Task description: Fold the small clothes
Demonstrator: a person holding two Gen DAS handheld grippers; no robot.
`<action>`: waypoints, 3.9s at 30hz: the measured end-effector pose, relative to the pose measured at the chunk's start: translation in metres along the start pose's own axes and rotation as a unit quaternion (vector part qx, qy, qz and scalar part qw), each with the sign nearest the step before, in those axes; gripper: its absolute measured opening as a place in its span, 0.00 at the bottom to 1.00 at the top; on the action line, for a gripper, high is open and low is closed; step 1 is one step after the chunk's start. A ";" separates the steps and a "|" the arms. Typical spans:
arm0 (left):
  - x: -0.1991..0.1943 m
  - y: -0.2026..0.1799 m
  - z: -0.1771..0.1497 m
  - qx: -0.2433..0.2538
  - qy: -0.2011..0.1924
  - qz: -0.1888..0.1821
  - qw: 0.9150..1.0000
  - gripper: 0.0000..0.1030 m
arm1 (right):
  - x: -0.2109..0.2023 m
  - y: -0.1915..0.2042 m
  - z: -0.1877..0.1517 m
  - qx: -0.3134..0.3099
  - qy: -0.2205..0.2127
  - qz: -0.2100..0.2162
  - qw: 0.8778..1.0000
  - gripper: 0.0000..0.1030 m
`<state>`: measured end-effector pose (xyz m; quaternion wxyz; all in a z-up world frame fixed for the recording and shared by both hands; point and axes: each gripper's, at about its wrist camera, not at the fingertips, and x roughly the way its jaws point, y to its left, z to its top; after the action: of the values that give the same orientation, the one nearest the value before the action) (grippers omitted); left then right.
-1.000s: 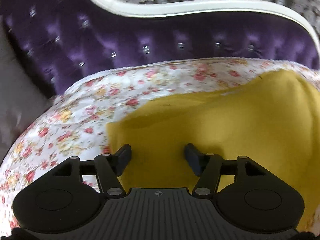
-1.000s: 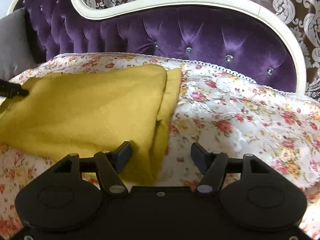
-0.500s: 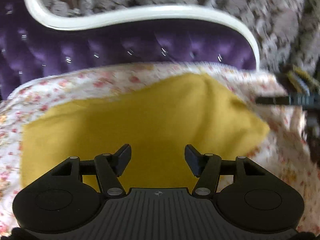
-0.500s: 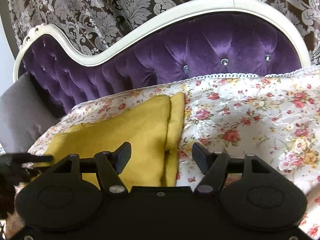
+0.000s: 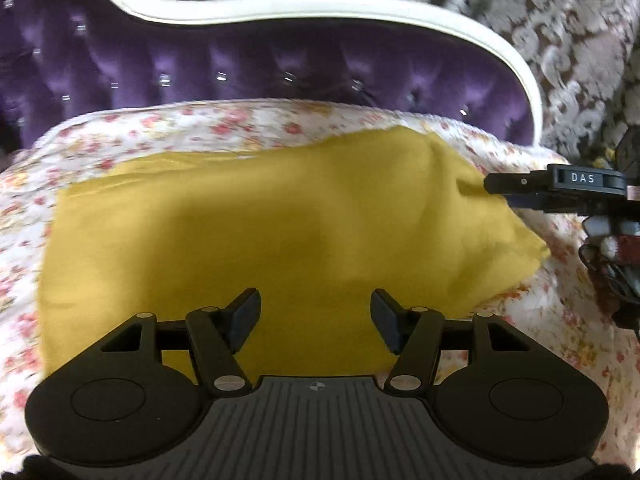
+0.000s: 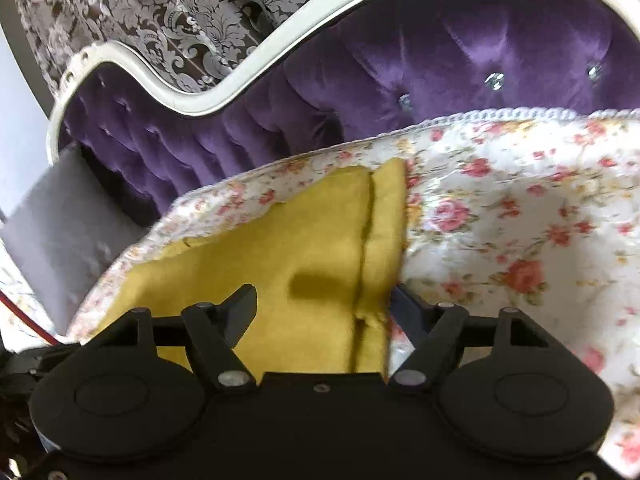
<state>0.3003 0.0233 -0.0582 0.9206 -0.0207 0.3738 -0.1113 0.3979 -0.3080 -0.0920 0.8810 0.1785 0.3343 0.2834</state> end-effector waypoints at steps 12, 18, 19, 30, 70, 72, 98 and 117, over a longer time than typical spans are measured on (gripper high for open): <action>-0.039 0.057 -0.011 -0.058 -0.013 0.055 0.997 0.58 | 0.026 -0.016 0.011 0.070 0.010 0.025 0.997 0.31; -0.028 0.077 -0.007 -0.075 -0.011 0.066 0.995 0.58 | 0.023 0.009 0.015 0.017 0.017 -0.037 0.999 0.22; -0.022 0.077 -0.007 -0.069 0.000 0.064 0.996 0.58 | 0.021 0.015 0.017 0.010 0.016 -0.043 0.999 0.21; -0.037 0.104 -0.014 -0.101 -0.017 0.015 0.995 0.58 | 0.031 0.132 0.051 -0.094 0.025 -0.023 0.995 0.20; -0.024 0.095 0.052 -0.118 -0.001 -0.028 0.993 0.57 | 0.053 0.262 -0.099 -0.435 0.007 -0.192 0.880 0.55; -0.015 0.090 0.057 -0.115 0.010 -0.034 0.993 0.57 | 0.056 0.260 -0.108 -0.453 0.016 -0.195 0.869 0.55; 0.109 0.034 0.113 -0.170 0.062 -0.120 0.976 0.57 | 0.009 0.195 -0.058 -0.256 -0.030 -0.109 0.960 0.13; -0.018 0.095 0.121 -0.035 -0.027 -0.062 0.997 0.08 | 0.022 0.307 -0.073 -0.284 -0.036 -0.014 0.958 0.13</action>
<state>0.3895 0.1146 0.0297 0.9203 -0.0792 0.3506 -0.1546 0.2443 -0.0469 0.0005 0.9106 -0.0739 0.2108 0.3476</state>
